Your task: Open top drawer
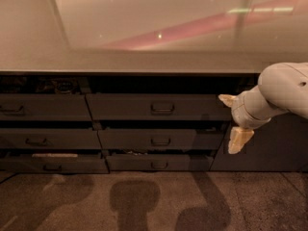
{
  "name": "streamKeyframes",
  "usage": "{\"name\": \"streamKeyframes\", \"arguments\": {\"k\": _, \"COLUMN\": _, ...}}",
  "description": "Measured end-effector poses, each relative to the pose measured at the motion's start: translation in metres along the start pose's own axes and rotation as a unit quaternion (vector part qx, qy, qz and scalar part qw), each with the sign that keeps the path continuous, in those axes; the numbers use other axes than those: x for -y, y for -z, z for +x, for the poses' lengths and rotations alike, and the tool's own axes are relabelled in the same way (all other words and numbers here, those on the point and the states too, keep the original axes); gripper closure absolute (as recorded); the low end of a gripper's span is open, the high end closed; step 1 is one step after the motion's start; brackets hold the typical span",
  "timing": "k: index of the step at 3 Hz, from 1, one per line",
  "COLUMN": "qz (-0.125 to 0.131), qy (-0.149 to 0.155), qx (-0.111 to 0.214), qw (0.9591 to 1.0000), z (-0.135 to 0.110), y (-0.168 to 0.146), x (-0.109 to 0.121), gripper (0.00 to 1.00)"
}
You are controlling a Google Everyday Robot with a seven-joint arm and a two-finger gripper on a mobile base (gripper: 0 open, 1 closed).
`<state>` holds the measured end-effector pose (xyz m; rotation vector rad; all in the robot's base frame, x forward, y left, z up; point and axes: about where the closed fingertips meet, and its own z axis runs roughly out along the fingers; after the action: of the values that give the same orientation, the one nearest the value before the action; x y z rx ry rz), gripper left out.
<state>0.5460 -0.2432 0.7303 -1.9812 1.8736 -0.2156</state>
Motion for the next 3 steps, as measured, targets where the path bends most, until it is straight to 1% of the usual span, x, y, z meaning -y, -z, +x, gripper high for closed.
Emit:
{"name": "streamKeyframes", "arguments": {"k": 1, "qz": 0.000, "qy": 0.000, "qx": 0.000, "qw": 1.0000, "z": 0.000, "y": 0.000, "x": 0.000, "gripper": 0.00}}
{"name": "streamKeyframes", "arguments": {"k": 2, "qz": -0.028, "qy": -0.016, "qx": 0.000, "qw": 0.9995, "z": 0.010, "y": -0.009, "x": 0.016, "gripper": 0.00}}
{"name": "streamKeyframes", "arguments": {"k": 3, "qz": -0.066, "qy": -0.040, "qx": 0.004, "qw": 0.9970, "z": 0.022, "y": -0.024, "x": 0.038, "gripper": 0.00}}
